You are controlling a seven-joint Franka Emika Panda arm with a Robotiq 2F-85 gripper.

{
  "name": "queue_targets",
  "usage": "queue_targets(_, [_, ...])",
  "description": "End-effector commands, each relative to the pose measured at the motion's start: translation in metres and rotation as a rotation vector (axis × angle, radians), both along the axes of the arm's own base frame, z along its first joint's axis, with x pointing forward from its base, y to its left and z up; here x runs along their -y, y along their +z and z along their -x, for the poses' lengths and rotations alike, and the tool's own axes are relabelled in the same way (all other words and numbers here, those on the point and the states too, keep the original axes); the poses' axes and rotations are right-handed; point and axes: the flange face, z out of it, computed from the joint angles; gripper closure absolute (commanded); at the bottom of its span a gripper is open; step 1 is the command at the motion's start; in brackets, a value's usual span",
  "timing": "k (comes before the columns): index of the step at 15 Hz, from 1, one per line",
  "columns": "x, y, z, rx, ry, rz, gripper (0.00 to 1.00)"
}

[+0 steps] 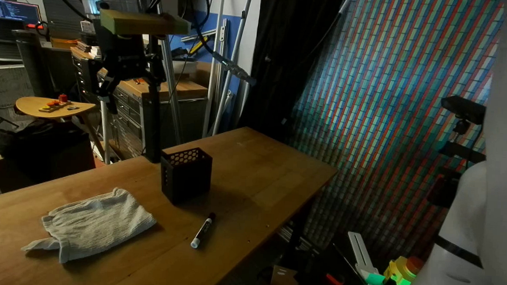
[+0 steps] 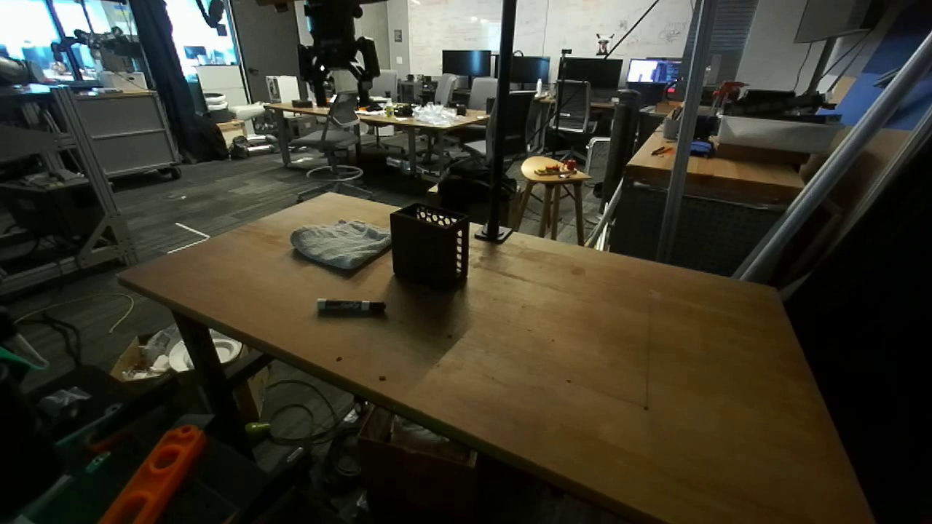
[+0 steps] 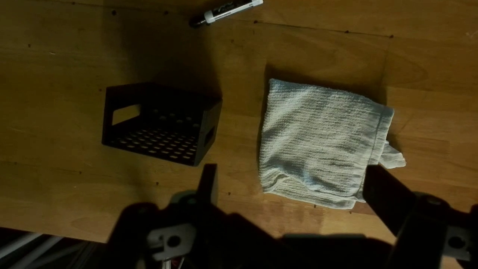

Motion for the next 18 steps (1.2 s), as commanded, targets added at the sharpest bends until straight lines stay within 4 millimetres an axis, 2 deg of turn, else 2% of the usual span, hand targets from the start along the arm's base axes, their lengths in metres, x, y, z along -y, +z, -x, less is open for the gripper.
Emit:
queue_targets(1, [-0.011, -0.013, -0.029, 0.004, 0.012, -0.005, 0.0])
queue_targets(9, [-0.034, -0.07, -0.058, -0.021, 0.059, -0.024, 0.0])
queue_targets(18, [-0.06, -0.137, -0.072, -0.053, 0.17, -0.014, 0.0])
